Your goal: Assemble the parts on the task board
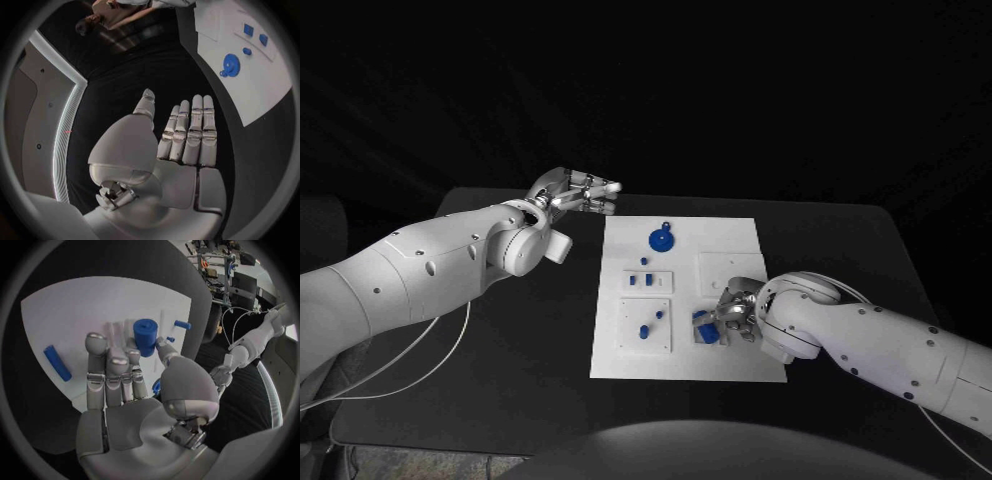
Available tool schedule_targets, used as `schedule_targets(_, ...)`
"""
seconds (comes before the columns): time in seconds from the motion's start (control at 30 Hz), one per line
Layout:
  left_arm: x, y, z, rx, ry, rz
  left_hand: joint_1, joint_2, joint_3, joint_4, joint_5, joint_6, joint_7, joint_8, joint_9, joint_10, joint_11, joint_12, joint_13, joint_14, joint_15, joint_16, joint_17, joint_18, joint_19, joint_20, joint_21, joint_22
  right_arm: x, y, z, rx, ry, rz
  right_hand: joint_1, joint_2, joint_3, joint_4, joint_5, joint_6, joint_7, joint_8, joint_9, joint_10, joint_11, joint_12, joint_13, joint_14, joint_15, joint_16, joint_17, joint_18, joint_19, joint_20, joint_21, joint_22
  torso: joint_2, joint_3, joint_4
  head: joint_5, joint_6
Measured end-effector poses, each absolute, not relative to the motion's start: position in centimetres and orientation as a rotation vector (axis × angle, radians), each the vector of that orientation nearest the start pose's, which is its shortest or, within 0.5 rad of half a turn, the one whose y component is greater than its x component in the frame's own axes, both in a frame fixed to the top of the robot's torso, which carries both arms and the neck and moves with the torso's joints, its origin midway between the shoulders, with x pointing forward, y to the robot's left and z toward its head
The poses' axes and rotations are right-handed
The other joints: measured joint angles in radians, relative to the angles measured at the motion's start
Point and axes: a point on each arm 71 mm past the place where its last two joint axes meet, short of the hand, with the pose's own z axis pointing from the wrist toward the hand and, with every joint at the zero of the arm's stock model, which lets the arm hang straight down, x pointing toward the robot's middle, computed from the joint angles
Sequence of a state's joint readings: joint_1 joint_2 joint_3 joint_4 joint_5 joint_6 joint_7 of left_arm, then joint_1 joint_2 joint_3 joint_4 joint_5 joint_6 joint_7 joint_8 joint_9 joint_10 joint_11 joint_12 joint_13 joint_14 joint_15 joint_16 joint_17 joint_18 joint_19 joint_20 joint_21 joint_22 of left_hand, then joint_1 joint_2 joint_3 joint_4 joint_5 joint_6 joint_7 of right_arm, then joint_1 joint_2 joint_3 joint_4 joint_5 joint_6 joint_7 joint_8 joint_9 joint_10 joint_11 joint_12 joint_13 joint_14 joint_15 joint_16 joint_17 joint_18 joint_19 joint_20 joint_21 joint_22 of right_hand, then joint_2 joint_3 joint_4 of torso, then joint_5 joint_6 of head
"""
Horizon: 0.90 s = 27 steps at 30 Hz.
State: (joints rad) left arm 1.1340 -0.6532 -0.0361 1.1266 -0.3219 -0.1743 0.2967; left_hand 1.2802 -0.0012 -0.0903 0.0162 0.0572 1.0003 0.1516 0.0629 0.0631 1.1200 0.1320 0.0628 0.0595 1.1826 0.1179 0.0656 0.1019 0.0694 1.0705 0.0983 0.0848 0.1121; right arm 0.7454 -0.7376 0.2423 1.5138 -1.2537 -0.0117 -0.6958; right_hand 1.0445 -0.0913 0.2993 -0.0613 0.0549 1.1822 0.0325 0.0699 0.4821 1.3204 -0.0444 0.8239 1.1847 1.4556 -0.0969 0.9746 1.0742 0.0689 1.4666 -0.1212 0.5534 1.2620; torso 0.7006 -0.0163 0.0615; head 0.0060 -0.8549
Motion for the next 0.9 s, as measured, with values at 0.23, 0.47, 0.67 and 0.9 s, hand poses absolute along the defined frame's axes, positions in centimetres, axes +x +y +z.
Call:
schedule_targets(0.23, 53.78, 22.14, -23.94, -0.885, 1.632, -1.305, 0.0, 0.0, 0.0, 0.0, 0.0, 0.0, 0.0, 0.0, 0.0, 0.0, 0.0, 0.0, 0.0, 0.0, 0.0, 0.0, 0.0, 0.0, 0.0, 0.0, 0.007, -0.005, 41.29, -18.56, -33.37, 0.432, 2.385, 0.33, 0.016, -0.039, -0.093, 0.108, -0.004, 0.003, -0.003, -0.004, -0.03, -0.002, -0.002, -0.008, 0.0, -0.002, -0.002, -0.004, 0.007, 0.0, 0.0, 0.0, 0.0, -0.001, 0.0, 0.0, -0.0003, 0.001, -0.001)
schedule_targets(0.47, 53.78, 22.17, -23.94, -0.886, 1.633, -1.304, 0.0, 0.0, 0.0, 0.0, 0.0, 0.0, 0.0, 0.0, 0.0, 0.0, 0.0, 0.0, 0.0, 0.0, 0.0, 0.0, 0.0, 0.0, 0.0, 0.0, 0.007, -0.005, 41.22, -18.5, -33.39, 0.428, 2.384, 0.333, 0.003, -0.051, -0.129, 0.18, -0.004, 0.002, -0.002, -0.004, -0.036, -0.002, -0.002, -0.012, 0.002, -0.002, -0.002, -0.008, 0.013, 0.0, 0.0, 0.0, 0.0, -0.001, 0.0, 0.0, -0.0004, 0.0, -0.001)
schedule_targets(0.67, 53.78, 22.2, -23.95, -0.887, 1.633, -1.303, 0.0, 0.0, 0.0, 0.0, 0.0, 0.0, 0.0, 0.0, 0.0, 0.0, 0.0, 0.0, 0.0, 0.0, 0.0, 0.0, 0.0, 0.0, 0.0, 0.0, 0.007, -0.005, 41.09, -18.48, -33.39, 0.426, 2.382, 0.338, -0.015, -0.047, -0.143, 0.208, -0.004, 0.002, -0.002, -0.005, -0.042, -0.002, -0.002, -0.012, 0.003, -0.002, -0.002, -0.008, 0.014, 0.0, 0.0, 0.0, 0.0, -0.001, 0.0, 0.0, -0.0003, -0.001, -0.001)
schedule_targets(0.9, 53.78, 22.26, -23.96, -0.887, 1.633, -1.301, 0.0, 0.0, 0.0, 0.0, 0.0, 0.0, 0.0, 0.0, 0.0, 0.0, 0.0, 0.0, 0.0, 0.0, 0.0, 0.0, 0.0, 0.0, 0.0, 0.0, 0.007, -0.008, 40.71, -18.4, -33.37, 0.423, 2.383, 0.355, -0.066, 0.055, -0.393, 0.176, 0.022, -0.001, 0.002, -0.01, -0.031, 0.0, 0.0, -0.012, 0.006, -0.002, -0.002, -0.008, 0.017, 0.0, 0.0, 0.0, 0.0, -0.001, 0.0, 0.0, -0.0001, -0.001, 0.002)
